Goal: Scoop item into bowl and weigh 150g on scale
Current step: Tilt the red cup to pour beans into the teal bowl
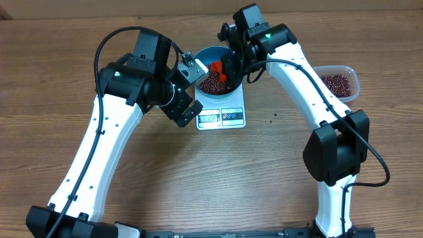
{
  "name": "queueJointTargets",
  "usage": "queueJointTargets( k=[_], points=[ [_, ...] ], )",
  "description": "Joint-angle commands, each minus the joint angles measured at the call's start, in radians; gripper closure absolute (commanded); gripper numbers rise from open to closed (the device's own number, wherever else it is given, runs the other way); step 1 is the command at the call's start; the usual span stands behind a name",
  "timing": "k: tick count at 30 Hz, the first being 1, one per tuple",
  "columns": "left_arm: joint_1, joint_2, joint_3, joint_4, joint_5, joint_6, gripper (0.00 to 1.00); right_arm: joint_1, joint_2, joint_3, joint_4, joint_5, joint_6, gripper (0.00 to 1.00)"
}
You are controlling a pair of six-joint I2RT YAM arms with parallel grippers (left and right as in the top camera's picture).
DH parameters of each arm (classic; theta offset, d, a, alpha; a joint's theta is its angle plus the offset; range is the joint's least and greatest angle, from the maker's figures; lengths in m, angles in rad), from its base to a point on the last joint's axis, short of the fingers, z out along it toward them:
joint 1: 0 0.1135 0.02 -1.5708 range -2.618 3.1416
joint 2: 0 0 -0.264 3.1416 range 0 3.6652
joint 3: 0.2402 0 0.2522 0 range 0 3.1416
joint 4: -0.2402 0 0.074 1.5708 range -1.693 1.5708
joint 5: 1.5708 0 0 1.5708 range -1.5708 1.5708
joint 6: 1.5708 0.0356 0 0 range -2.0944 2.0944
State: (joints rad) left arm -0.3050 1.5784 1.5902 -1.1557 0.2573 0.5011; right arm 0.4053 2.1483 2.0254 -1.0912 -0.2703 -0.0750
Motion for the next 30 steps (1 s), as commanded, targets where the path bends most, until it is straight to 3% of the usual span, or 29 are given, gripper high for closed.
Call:
queueJointTargets(
  k=[1,13,30],
  points=[
    [0.003,0.006,-0.006,0.001,0.001,0.015,0.0,-0.03,0.006,0.053,-0.006,-0.091,0.007,0.96],
    [0.003,0.006,-0.005,0.001,0.001,0.015,0.0,-0.147,-0.019,0.065,-0.059,-0.326,0.006,0.96],
    [0.003,0.006,-0.006,0.001,0.001,0.015,0.0,-0.154,-0.166,0.065,-0.086,-0.301,-0.004,0.96]
  ],
)
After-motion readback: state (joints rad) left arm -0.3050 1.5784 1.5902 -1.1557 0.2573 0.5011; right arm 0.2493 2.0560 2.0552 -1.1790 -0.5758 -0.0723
